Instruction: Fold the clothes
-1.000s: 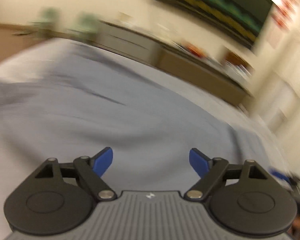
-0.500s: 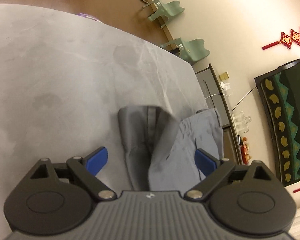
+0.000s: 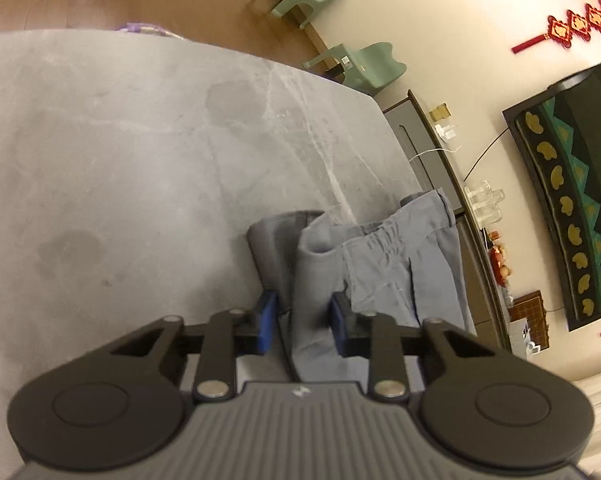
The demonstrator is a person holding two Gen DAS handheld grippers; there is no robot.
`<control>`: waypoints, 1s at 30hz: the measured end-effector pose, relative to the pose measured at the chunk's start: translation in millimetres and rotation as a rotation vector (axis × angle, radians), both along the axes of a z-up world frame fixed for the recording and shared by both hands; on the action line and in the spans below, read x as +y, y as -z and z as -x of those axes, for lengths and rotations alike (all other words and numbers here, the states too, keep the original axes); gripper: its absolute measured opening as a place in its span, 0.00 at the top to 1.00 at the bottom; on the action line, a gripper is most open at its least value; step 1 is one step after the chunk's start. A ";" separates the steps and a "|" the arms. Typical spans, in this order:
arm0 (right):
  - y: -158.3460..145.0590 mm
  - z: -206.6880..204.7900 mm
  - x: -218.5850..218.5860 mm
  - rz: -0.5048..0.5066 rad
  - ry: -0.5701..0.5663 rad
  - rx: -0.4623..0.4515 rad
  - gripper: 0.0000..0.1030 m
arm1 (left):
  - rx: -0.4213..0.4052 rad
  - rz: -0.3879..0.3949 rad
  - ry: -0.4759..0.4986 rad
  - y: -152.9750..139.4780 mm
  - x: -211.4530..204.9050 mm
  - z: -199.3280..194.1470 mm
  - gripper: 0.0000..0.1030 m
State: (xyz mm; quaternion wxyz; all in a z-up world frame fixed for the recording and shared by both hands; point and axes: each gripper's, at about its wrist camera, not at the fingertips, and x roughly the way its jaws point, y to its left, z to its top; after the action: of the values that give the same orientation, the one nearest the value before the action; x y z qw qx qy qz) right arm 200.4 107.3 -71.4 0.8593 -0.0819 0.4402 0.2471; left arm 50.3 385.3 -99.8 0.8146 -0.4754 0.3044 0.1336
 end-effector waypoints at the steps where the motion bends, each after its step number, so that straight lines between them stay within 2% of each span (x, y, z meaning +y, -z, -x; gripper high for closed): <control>1: -8.2 -6.8 5.0 -0.026 0.004 0.006 0.46 | -0.008 -0.016 0.001 -1.7 -3.6 0.3 0.84; 4: -31.3 -30.4 28.4 -0.082 0.000 0.016 0.27 | -0.047 -0.109 0.028 -13.4 -21.9 -0.5 0.91; 6: -44.7 -48.7 55.5 -0.079 -0.016 0.012 0.20 | -0.074 -0.187 0.070 -24.0 -37.2 0.4 0.92; 9: -62.4 -73.7 105.2 -0.040 -0.065 0.005 0.17 | -0.116 -0.271 0.141 -36.7 -57.7 1.2 0.93; 13: -65.8 -103.1 179.8 0.120 -0.172 0.026 0.15 | -0.153 -0.378 0.215 -47.2 -78.7 4.2 0.93; 16: -53.2 -119.1 223.8 0.234 -0.223 0.086 0.15 | -0.122 -0.368 0.201 -40.5 -74.4 6.6 0.93; 18: -43.4 -124.2 242.0 0.292 -0.229 0.098 0.15 | -0.092 -0.324 0.170 -32.0 -60.6 6.2 0.91; 20: -33.3 -127.9 253.8 0.349 -0.223 0.090 0.22 | -0.056 -0.278 0.125 -22.4 -44.4 6.6 0.88; 21: -28.0 -129.8 256.2 0.368 -0.216 0.094 0.39 | -0.045 -0.255 0.111 -18.4 -37.9 7.4 0.84; 22: -22.4 -131.8 256.1 0.382 -0.207 0.103 0.68 | -0.040 -0.233 0.103 -15.2 -32.7 8.1 0.82; 23: -18.0 -133.1 255.3 0.385 -0.203 0.111 0.79 | -0.037 -0.215 0.101 -12.7 -29.1 8.3 0.76; 26: -18.3 -130.3 245.5 0.348 -0.206 0.087 0.86 | -0.039 -0.224 0.096 -13.9 -27.9 7.5 0.64; 27: -21.9 -128.1 240.8 0.333 -0.207 0.074 0.91 | -0.044 -0.229 0.093 -15.2 -28.3 7.3 0.58; 30: -38.6 -121.8 224.9 0.307 -0.195 0.020 0.97 | -0.053 -0.229 0.069 -15.7 -26.9 8.2 0.47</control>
State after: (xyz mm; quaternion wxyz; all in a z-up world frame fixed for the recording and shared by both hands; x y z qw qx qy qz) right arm 322.2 332.1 -32.8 0.8044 -0.2517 0.4712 0.2600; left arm 42.2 358.5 -84.1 0.8754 -0.3717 0.2819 0.1268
